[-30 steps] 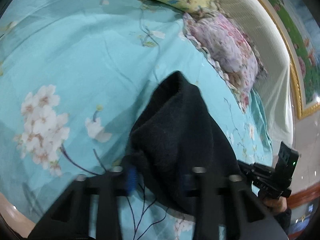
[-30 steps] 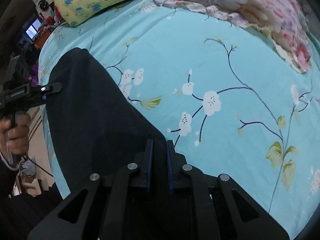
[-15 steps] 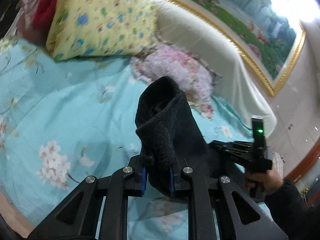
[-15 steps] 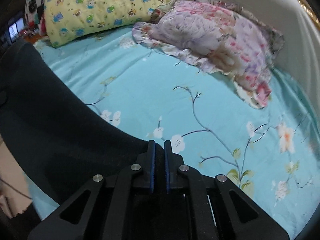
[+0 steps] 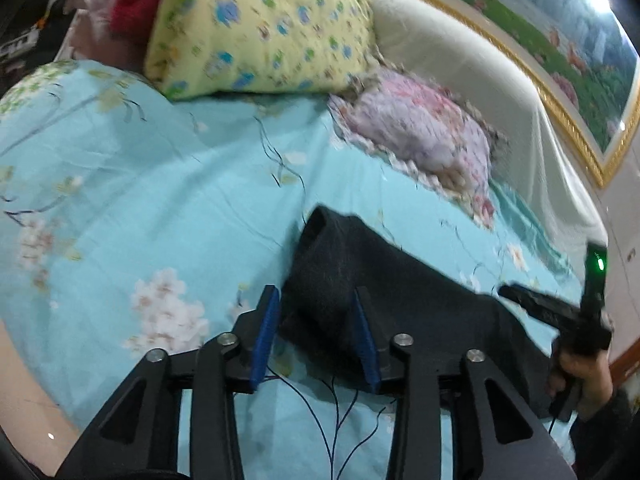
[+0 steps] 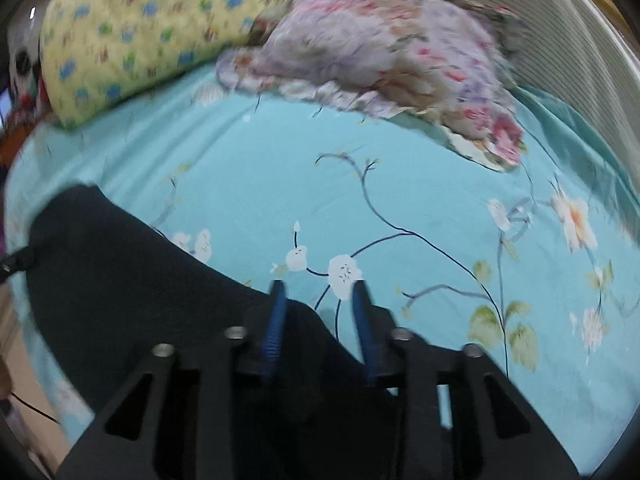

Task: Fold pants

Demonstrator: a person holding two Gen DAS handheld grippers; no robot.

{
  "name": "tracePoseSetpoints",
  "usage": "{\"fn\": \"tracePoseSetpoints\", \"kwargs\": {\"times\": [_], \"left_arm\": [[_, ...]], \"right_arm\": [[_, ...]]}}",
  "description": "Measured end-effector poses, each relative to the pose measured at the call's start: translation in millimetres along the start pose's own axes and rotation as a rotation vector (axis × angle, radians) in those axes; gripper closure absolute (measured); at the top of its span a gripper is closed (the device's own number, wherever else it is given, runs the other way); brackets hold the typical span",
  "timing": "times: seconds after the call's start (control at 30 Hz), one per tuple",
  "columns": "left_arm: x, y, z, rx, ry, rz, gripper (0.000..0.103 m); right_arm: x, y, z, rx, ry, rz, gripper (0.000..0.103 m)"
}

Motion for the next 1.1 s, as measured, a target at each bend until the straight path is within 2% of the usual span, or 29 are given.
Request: {"fn": "tracePoseSetpoints", "kwargs": {"times": [0.03, 0.13, 0.3, 0.4, 0.57, 0.63, 1.1], "left_arm": [[3.3, 7.1, 0.0, -0.004, 0.009, 0.014, 0.062], [9.0, 15.3, 9.3, -0.022, 0.0, 0.029, 0.06], [6.1, 16.8, 42.0, -0.065, -0.062, 0.015, 0.056], [1.4, 10.2, 65.0, -0.094, -0.088, -0.006, 0.05], [-10.1, -5.8, 104.5, -0.152, -0.14, -0.055, 0.045], [-17.5, -15.1, 123.4, -0.172, -0.17, -0.088, 0.044], [-75.0, -52.3, 261.3, -0.323, -0.441, -0.247, 0.037]], "right_arm": [[-3.3, 10.7, 4.7, 0.005, -0.027, 0.018, 0.054], [-15.1, 33.9, 15.5, 0.019, -0.086, 0.054, 0.052], [-42.7, 59.4, 36.4, 0.036, -0.2, 0.055, 0.05], [-61.4, 72.6, 48.6, 0.05, -0.256, 0.053, 0.048], [-93.3, 99.9, 69.9, 0.042, -0.337, 0.071, 0.047], [-109.7, 113.2, 82.2, 0.035, -0.386, 0.082, 0.041], [-208.0, 173.4, 148.8, -0.069, -0.603, 0.099, 0.04]]}}
Point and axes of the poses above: each gripper's, at about its wrist camera, not at the fingertips, and y roughly against the way its jaws point, z to its right, x to its top, the point moved 5 cm from there along -y, roughly the way its jaws point, and after that the axes turned 4 degrees about -x, right-handed, at the moved point
